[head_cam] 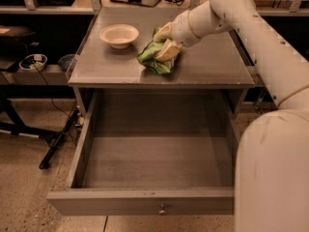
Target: Pick green rice chip bag from top drawer and place on counter
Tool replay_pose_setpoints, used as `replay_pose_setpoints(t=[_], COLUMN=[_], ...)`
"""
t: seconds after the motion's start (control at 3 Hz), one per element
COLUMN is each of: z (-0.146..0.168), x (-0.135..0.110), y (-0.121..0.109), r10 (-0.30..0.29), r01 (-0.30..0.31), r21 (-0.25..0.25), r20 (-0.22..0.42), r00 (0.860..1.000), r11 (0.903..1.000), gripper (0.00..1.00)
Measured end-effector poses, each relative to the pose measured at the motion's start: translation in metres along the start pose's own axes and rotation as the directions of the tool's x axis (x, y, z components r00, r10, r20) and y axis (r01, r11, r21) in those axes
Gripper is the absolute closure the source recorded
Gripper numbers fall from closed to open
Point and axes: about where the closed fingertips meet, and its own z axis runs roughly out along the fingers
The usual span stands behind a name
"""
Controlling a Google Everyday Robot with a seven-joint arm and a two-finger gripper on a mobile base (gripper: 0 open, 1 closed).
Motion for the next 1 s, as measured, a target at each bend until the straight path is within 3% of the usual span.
replay_pose_setpoints(t=[0.33, 1.0], z=[0.013, -0.007], x=[0.002, -0.001], y=[-0.020, -0.048], r10=[-0.020, -0.043], r01=[0.019, 0.043], r21=[-0.013, -0.002], r20=[-0.032, -0.105], r00=[0.999, 0.994], r11=[0.9997, 0.9991], gripper=[0.84, 0.37])
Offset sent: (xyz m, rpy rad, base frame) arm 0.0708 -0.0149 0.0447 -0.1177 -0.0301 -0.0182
